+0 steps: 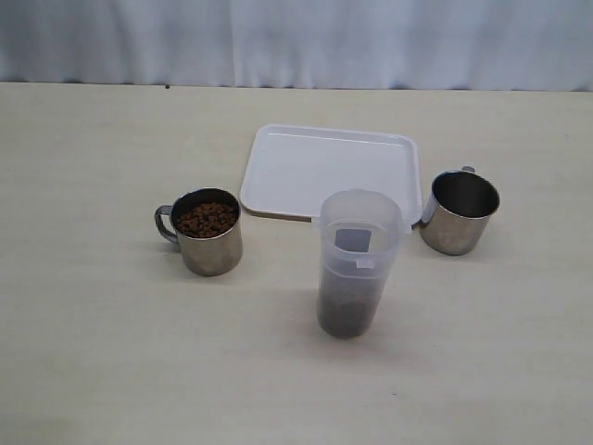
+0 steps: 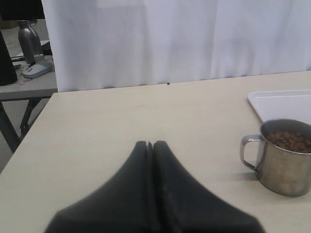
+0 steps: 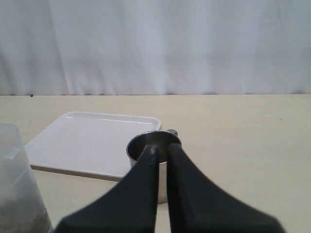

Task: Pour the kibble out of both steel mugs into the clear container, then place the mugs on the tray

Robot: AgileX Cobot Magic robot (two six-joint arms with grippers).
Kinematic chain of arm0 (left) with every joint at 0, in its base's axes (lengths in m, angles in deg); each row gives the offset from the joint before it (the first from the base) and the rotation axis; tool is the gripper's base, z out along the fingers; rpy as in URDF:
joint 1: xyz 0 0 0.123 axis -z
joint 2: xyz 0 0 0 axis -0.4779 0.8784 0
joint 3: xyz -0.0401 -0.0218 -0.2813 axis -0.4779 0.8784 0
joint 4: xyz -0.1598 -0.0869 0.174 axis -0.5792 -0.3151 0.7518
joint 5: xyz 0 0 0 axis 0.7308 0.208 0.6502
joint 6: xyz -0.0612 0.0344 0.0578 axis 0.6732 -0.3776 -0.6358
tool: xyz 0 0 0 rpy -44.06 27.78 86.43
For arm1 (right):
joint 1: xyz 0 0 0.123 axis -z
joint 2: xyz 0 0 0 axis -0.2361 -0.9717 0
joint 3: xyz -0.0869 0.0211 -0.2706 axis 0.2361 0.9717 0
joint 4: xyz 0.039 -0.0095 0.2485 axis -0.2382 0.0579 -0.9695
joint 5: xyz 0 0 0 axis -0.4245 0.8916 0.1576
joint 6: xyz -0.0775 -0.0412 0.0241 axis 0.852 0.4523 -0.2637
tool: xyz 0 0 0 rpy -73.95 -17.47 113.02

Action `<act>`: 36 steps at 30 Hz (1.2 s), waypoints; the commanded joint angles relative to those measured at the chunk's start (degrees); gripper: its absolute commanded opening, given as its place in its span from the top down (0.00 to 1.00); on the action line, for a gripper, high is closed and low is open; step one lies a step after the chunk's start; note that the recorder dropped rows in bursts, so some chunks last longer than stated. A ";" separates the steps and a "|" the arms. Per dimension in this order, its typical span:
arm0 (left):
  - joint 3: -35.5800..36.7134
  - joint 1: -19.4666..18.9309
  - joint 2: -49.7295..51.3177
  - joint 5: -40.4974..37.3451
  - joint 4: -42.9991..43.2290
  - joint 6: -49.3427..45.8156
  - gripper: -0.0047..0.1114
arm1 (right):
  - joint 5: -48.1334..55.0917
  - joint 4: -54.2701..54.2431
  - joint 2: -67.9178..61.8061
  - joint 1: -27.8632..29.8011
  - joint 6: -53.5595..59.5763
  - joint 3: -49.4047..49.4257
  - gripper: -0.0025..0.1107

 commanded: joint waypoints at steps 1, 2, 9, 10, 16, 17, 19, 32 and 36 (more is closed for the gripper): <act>0.12 -0.09 -0.15 0.77 0.10 -0.03 0.96 | 0.41 -0.15 -0.30 -0.16 -0.26 0.23 0.94; 0.12 -0.09 -0.15 0.77 0.10 -0.03 0.96 | 0.41 -0.15 -0.30 -0.16 -0.26 0.23 0.94; 0.12 -0.09 -0.15 0.77 0.10 -0.03 0.96 | 0.41 -0.15 0.50 0.09 -0.26 0.23 0.94; 0.12 -0.09 -0.15 0.77 0.10 -0.03 0.96 | 0.41 -0.15 1.27 0.09 -0.26 0.23 0.94; 0.12 -0.09 -0.15 0.77 0.10 -0.03 0.96 | 0.31 -0.15 5.21 0.09 -0.26 0.23 0.94; 0.12 -0.09 -0.15 0.77 0.10 -0.03 0.96 | 0.31 -0.15 5.37 0.09 -0.26 0.23 0.94; 0.12 -0.09 -0.15 0.77 0.10 -0.03 0.96 | 0.31 -0.15 5.65 0.09 -0.26 0.23 0.94; 0.12 -0.09 -0.15 0.77 0.10 -0.03 0.96 | 0.56 -0.15 5.86 3.27 -0.26 0.23 0.94; 0.12 -0.09 -0.15 0.77 0.10 -0.03 0.96 | 0.55 -1.00 5.86 3.27 -0.26 0.23 0.94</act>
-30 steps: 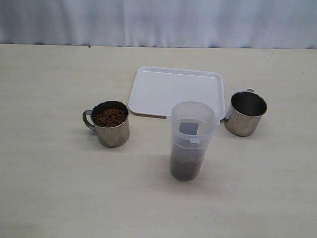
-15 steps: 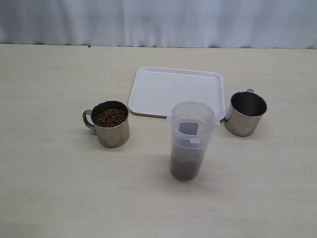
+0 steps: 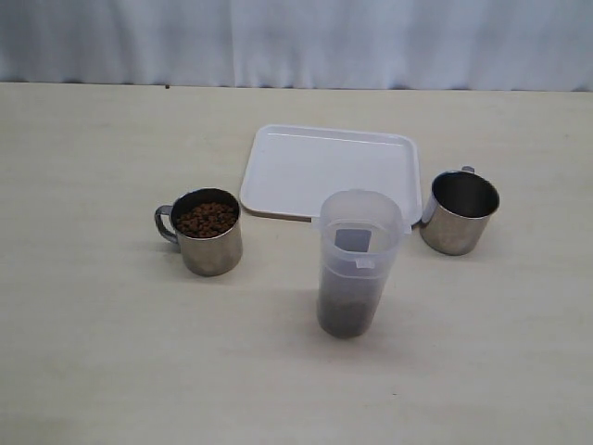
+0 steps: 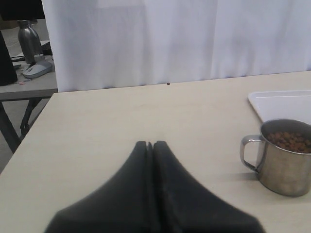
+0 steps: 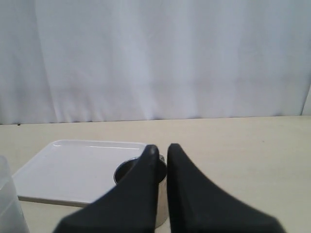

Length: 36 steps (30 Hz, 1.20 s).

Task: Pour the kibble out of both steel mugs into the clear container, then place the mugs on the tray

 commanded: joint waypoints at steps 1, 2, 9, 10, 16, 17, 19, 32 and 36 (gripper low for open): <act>0.12 -0.09 -0.15 0.77 0.10 -0.03 0.96 | 0.32 -5.45 0.31 0.42 -0.18 0.23 0.94; 0.12 -0.09 -0.15 0.77 0.10 -0.03 0.96 | 0.69 -13.70 0.31 0.42 0.30 0.23 0.94; 0.12 -0.09 -0.15 0.77 0.10 -0.03 0.96 | 7.54 -53.96 4.03 0.42 54.52 0.23 0.94; 0.12 -0.09 -0.15 0.77 0.10 -0.03 0.96 | 7.85 -60.41 5.36 0.66 61.85 0.23 0.94; 0.12 -0.09 -0.15 0.78 0.10 -0.03 0.96 | 7.84 -67.79 5.36 6.10 69.26 0.23 0.94; 0.12 -0.09 -0.15 0.78 0.10 -0.03 0.96 | 7.84 -69.02 5.36 7.37 69.26 0.23 0.94; 0.12 -0.09 -0.15 0.78 0.10 -0.03 0.96 | 7.72 -70.41 5.36 10.25 69.26 0.23 0.94; 0.12 -0.09 -0.15 0.78 0.10 -0.03 0.96 | 7.72 -72.55 5.36 11.20 69.26 0.23 0.94; 0.12 -0.09 -0.15 0.78 0.10 -0.03 0.96 | 7.72 -72.55 5.36 11.20 69.26 0.23 0.94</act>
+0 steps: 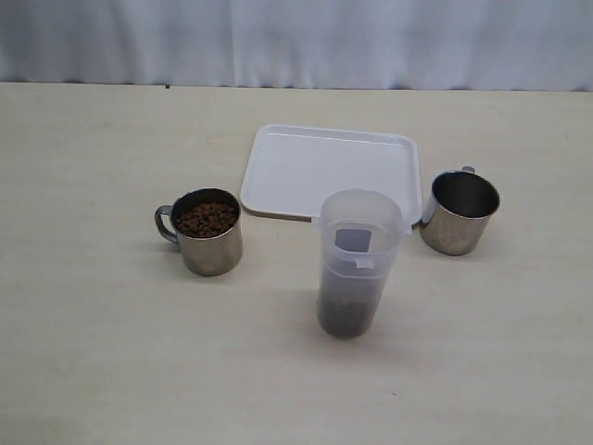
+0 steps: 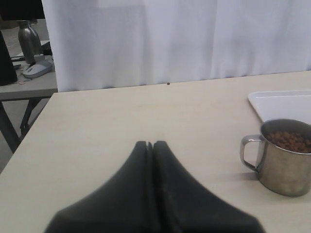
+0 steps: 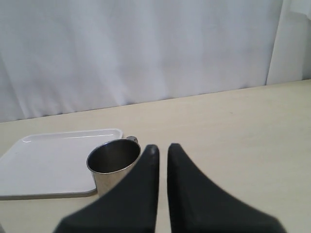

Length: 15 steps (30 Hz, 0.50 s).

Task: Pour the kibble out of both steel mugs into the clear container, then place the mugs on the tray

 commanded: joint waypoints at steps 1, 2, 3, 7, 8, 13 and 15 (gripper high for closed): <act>0.12 -0.09 -0.15 0.78 0.10 -0.03 0.96 | 0.18 -0.34 0.25 0.29 0.60 0.23 0.94; 0.12 -0.09 -0.15 0.78 0.10 -0.03 0.96 | 0.18 -0.34 0.25 0.29 0.60 0.23 0.94; 0.12 -0.09 -0.15 0.78 0.10 -0.03 0.96 | 0.18 -0.34 0.25 0.29 0.60 0.23 0.94; 0.12 -0.09 -0.15 0.78 0.10 -0.03 0.96 | 0.18 -0.34 0.25 0.29 0.60 0.23 0.94; 0.12 -0.09 -0.15 0.78 0.10 -0.03 0.96 | 0.18 -0.34 0.25 0.29 0.60 0.23 0.94; 0.12 -0.09 -0.15 0.78 0.10 -0.03 0.96 | 0.18 -0.34 0.25 0.29 0.60 0.23 0.94; 0.12 -0.09 -0.15 1.35 1.30 -0.93 0.96 | 0.18 -0.34 0.25 0.29 0.60 0.23 0.94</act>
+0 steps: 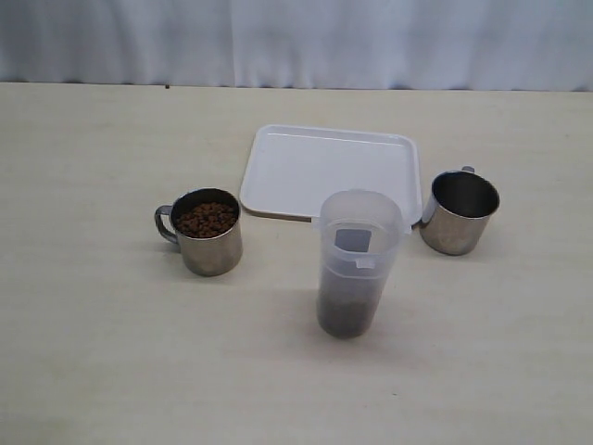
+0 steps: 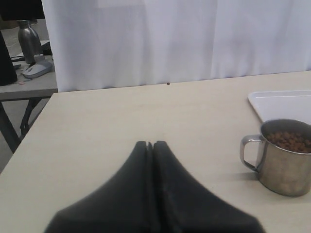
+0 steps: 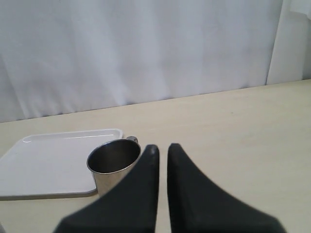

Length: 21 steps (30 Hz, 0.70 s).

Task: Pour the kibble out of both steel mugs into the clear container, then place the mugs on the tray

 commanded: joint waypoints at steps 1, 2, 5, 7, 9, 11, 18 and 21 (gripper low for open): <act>0.12 -0.09 -0.15 3.34 3.23 -1.69 0.96 | 0.18 -0.12 0.25 0.29 0.50 0.23 0.94; 0.12 -0.09 -0.15 5.63 4.15 -1.79 0.96 | 0.18 -0.12 0.25 0.29 0.50 0.23 0.94; 0.12 -0.09 -0.15 8.65 4.38 -1.79 0.96 | 0.18 -0.12 0.25 0.29 0.50 0.23 0.94; 0.12 -0.09 -0.15 10.13 4.38 -1.68 0.96 | 0.18 -0.12 0.25 0.29 0.50 0.23 0.94; 0.12 -0.09 -0.15 17.66 2.60 -0.95 0.96 | 0.18 -0.12 0.25 0.29 0.50 0.23 0.94; 0.12 0.17 -0.15 16.67 2.38 1.10 0.96 | 0.18 -0.12 0.25 0.29 0.50 0.23 0.94; 0.12 9.39 12.55 14.96 -2.89 1.80 0.96 | 0.18 -0.12 0.25 0.29 0.50 0.23 0.94; 0.12 21.55 33.26 25.28 -2.91 2.47 0.96 | 0.18 -0.12 0.25 0.29 0.50 0.23 0.94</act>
